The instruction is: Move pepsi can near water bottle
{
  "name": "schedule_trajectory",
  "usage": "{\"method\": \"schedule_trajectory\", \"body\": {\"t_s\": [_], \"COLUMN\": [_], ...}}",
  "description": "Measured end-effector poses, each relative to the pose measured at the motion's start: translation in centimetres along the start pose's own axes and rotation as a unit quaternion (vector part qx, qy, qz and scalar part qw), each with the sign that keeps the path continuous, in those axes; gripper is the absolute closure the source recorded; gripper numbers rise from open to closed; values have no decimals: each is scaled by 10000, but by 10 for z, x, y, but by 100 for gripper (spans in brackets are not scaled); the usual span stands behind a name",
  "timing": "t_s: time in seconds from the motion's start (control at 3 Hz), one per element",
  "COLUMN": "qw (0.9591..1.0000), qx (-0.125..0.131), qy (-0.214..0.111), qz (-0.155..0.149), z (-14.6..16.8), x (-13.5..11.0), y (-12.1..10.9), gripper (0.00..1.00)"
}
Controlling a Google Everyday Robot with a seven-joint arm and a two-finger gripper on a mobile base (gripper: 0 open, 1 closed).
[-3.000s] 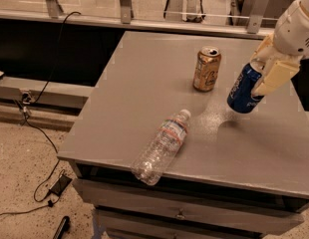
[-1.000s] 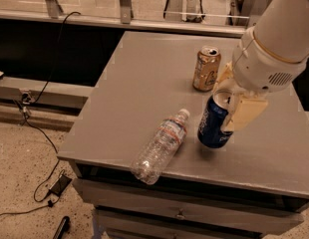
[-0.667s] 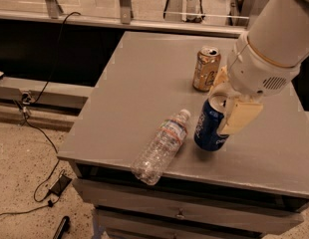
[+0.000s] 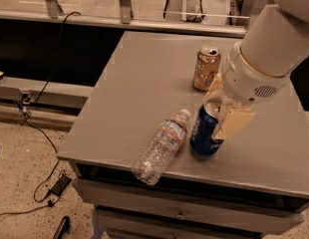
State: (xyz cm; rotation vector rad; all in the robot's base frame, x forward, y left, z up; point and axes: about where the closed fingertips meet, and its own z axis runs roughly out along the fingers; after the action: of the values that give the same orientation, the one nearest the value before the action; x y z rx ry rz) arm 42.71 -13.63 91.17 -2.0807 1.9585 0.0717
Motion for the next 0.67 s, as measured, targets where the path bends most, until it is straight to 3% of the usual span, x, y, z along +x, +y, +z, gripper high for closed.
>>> {"method": "schedule_trajectory", "body": {"t_s": [0.33,0.67], "qw": [10000,10000], "qx": [32,62], "qy": [3,7], "qz": [-7,-14], "z": [-2,-4], "x": [-1,-2], "y": [0,0], "gripper": [12,0]}}
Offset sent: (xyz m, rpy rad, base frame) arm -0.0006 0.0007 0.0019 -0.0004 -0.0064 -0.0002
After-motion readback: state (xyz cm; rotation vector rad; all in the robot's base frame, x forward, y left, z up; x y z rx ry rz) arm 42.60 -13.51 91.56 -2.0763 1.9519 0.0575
